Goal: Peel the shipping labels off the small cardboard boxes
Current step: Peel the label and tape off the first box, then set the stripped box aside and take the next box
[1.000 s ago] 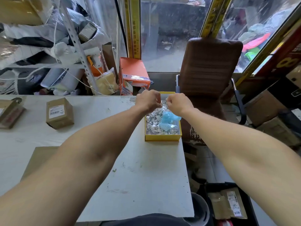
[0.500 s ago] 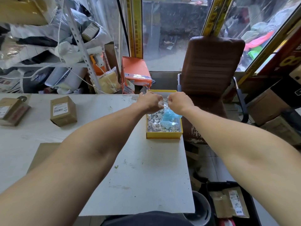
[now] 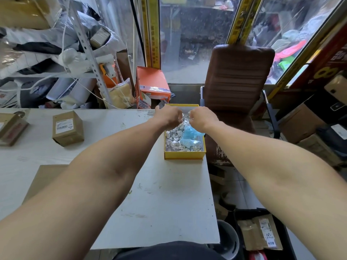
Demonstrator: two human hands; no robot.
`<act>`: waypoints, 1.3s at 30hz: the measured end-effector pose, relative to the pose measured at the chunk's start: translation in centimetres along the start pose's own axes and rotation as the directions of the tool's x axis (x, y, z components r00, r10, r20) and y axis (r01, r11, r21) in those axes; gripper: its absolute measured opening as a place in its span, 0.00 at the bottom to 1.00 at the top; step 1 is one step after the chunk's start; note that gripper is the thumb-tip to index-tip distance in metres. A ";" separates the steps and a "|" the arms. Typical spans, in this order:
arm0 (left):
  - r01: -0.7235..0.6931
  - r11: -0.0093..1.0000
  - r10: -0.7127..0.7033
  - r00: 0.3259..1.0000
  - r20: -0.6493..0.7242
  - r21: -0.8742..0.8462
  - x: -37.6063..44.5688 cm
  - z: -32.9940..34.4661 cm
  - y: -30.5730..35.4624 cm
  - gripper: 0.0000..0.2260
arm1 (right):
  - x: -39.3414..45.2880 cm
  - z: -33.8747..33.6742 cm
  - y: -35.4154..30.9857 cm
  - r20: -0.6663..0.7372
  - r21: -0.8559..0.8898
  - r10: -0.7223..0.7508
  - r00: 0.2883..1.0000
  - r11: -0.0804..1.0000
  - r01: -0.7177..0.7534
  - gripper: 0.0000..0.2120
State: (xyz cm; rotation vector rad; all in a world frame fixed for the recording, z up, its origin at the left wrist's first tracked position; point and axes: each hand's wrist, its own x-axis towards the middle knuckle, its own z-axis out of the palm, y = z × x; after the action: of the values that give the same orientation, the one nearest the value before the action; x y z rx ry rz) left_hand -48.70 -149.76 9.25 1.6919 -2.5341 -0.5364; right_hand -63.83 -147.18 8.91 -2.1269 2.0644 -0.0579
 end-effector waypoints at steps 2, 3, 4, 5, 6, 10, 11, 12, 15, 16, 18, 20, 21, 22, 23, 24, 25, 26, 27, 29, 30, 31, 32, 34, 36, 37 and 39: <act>-0.006 1.000 0.007 0.999 -0.041 0.007 0.1 -0.2 0.2 0.07 | 0.3 -0.1 0.2 -0.005 -0.003 0.001 1.000 1.000 -0.001 0.06; -0.008 1.000 0.010 0.998 -0.062 0.021 0.2 -0.3 0.4 0.08 | 0.4 -0.1 0.3 -0.006 -0.005 0.001 1.000 1.000 -0.001 0.06; -0.004 0.999 0.007 0.996 -0.084 0.035 0.3 -0.3 0.5 0.08 | 0.4 -0.1 0.4 -0.007 -0.009 0.000 1.000 1.000 0.000 0.06; 0.004 0.999 0.001 0.995 -0.103 0.042 0.4 -0.3 0.7 0.08 | 0.5 -0.1 0.4 -0.011 -0.013 -0.002 1.000 1.000 0.002 0.06; 0.010 0.999 -0.005 0.993 -0.116 0.040 0.5 -0.3 0.8 0.07 | 0.5 -0.1 0.4 -0.015 -0.012 -0.002 1.000 1.000 0.002 0.06; 0.017 0.999 -0.012 0.991 -0.133 0.031 0.6 -0.7 1.3 0.03 | 0.7 0.1 0.4 -0.022 -0.007 -0.014 1.000 1.000 0.014 0.06; 0.020 0.999 -0.016 0.993 -0.121 0.032 0.6 -0.8 1.4 0.04 | 0.7 0.1 0.5 -0.022 -0.004 -0.020 1.000 1.000 0.020 0.06; 0.023 0.999 -0.019 0.993 -0.113 0.031 0.6 -0.8 1.5 0.05 | 0.8 0.1 0.5 -0.022 -0.004 -0.023 1.000 1.000 0.023 0.06; 0.032 0.999 -0.029 0.994 -0.102 0.024 0.8 -0.8 1.4 0.04 | 1.0 0.2 0.6 -0.017 -0.003 -0.023 1.000 1.000 0.023 0.06; 0.035 0.999 -0.032 0.993 -0.109 0.020 0.9 -0.7 1.2 0.03 | 1.0 0.1 0.7 -0.016 -0.003 -0.022 1.000 1.000 0.022 0.06; 0.041 0.999 -0.040 0.991 -0.127 0.003 1.2 -0.5 1.0 0.02 | 1.1 0.1 0.7 -0.017 -0.006 -0.024 1.000 1.000 0.024 0.06; 0.050 0.999 -0.051 0.990 -0.128 -0.010 1.3 -0.4 0.8 0.05 | 1.2 0.0 0.7 -0.022 -0.006 -0.025 0.999 1.000 0.025 0.06; 0.052 0.999 -0.053 0.990 -0.128 -0.011 1.3 -0.4 0.7 0.06 | 1.3 0.0 0.7 -0.023 -0.004 -0.027 0.999 1.000 0.027 0.06; 0.050 0.999 -0.050 0.992 -0.119 -0.008 1.3 -0.4 0.6 0.06 | 1.3 0.0 0.7 -0.025 -0.001 -0.028 0.999 1.000 0.028 0.05; 0.045 0.999 -0.045 0.993 -0.104 -0.002 1.3 -0.3 0.5 0.07 | 1.3 -0.1 0.6 -0.025 0.002 -0.030 0.999 1.000 0.030 0.05; 0.040 0.999 -0.039 0.996 -0.080 0.007 1.2 -0.2 0.3 0.09 | 1.3 0.0 0.5 -0.020 0.004 -0.029 0.999 1.000 0.029 0.05; 0.035 0.999 -0.034 0.998 -0.051 0.024 1.0 -0.1 0.2 0.12 | 1.3 0.1 0.4 -0.010 0.004 -0.027 1.000 1.000 0.027 0.05; 0.031 0.998 -0.030 0.999 -0.020 0.053 0.7 0.0 -0.1 0.15 | 1.3 0.2 0.2 0.004 0.004 -0.024 1.000 1.000 0.024 0.05; 0.021 0.996 -0.022 1.000 0.012 0.089 0.3 0.0 -0.4 0.19 | 1.3 0.4 0.0 0.019 0.009 -0.021 1.000 1.000 0.020 0.05; 0.014 0.990 -0.022 0.998 0.057 0.140 -0.9 0.2 -1.2 0.27 | 1.3 0.8 -1.0 0.042 0.026 -0.020 0.999 0.999 0.019 0.05; 0.021 0.989 -0.031 0.997 0.067 0.148 -1.5 0.3 -1.5 0.30 | 1.1 0.9 -1.5 0.046 0.027 -0.024 0.999 0.999 0.023 0.06; 0.038 0.989 -0.050 0.996 0.079 0.143 -2.4 0.4 -2.2 0.31 | 0.9 1.1 -2.3 0.058 0.026 -0.033 0.998 0.999 0.032 0.07; 0.057 0.990 -0.069 0.993 0.092 0.130 -3.4 0.6 -2.9 0.32 | 0.5 1.5 -3.2 0.073 0.024 -0.041 0.996 0.999 0.039 0.07; 0.100 0.987 -0.114 0.988 0.107 0.130 -5.4 0.8 -5.0 0.33 | -0.5 2.2 -5.5 0.099 0.019 -0.056 0.993 0.998 0.055 0.07; 0.147 0.976 -0.167 0.979 0.115 0.162 -7.5 1.0 -7.6 0.33 | -1.6 2.9 -7.8 0.133 0.038 -0.061 0.989 0.998 0.057 0.09; 0.168 0.970 -0.189 0.975 0.113 0.173 -8.8 1.1 -9.0 0.34 | -2.2 3.3 -9.0 0.152 0.055 -0.062 0.986 0.997 0.054 0.10; 0.202 0.963 -0.223 0.969 0.108 0.178 -11.5 1.2 -12.1 0.35 | -3.4 3.9 -11.7 0.180 0.076 -0.063 0.982 0.996 0.050 0.11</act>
State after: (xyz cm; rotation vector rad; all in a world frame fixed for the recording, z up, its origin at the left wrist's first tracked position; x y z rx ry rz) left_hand -33.61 -143.16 6.07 2.0704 -2.5616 -0.4696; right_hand -51.80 -143.16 7.18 -2.0651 1.8712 0.0525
